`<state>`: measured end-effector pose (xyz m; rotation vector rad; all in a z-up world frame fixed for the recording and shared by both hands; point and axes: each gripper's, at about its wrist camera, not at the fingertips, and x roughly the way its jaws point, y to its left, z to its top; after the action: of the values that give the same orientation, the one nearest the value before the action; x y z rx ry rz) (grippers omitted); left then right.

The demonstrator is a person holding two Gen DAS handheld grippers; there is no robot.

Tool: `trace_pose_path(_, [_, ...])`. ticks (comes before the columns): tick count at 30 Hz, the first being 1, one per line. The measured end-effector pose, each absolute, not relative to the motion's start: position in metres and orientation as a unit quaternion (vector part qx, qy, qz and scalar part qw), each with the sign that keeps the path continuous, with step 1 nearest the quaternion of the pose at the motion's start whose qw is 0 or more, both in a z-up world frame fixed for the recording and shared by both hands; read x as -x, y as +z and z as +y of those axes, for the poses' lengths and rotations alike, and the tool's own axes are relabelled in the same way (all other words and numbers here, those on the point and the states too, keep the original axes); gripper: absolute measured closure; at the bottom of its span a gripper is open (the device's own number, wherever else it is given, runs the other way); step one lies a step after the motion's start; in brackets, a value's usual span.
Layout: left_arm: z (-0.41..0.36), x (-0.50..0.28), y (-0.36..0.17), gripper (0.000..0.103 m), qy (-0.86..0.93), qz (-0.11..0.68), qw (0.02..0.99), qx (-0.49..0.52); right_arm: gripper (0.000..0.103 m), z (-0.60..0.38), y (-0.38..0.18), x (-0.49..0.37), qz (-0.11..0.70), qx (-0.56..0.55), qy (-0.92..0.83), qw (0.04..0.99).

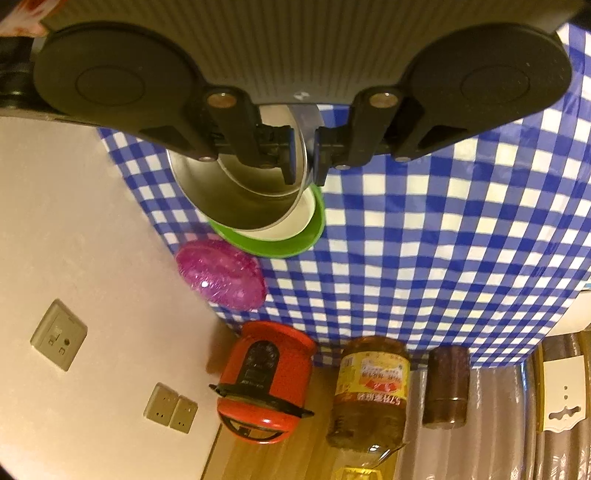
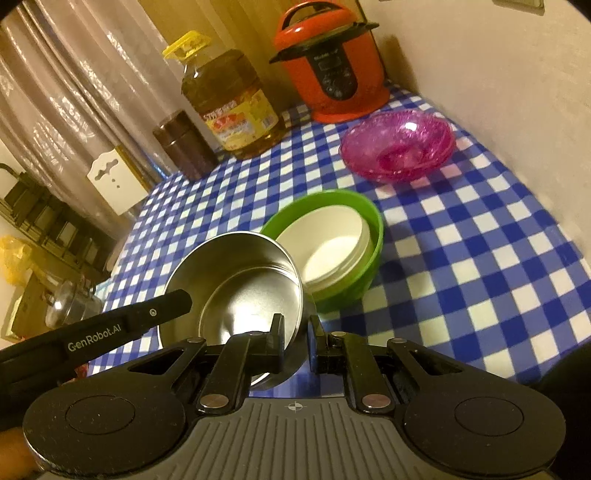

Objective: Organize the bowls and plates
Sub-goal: 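Set the steel pot down inside the white bowl with both grippers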

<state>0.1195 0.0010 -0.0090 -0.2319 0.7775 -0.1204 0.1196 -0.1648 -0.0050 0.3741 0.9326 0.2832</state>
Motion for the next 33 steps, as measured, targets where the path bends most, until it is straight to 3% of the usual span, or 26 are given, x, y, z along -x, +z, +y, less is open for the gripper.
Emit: trace_pose_path(33, [-0.015, -0.213, -0.019, 0.096, -0.079, 0.379, 0.911, 0.14, 0.091, -0.189, -0.004, -0.21, 0.436, -0.143, 0.125, 0.88])
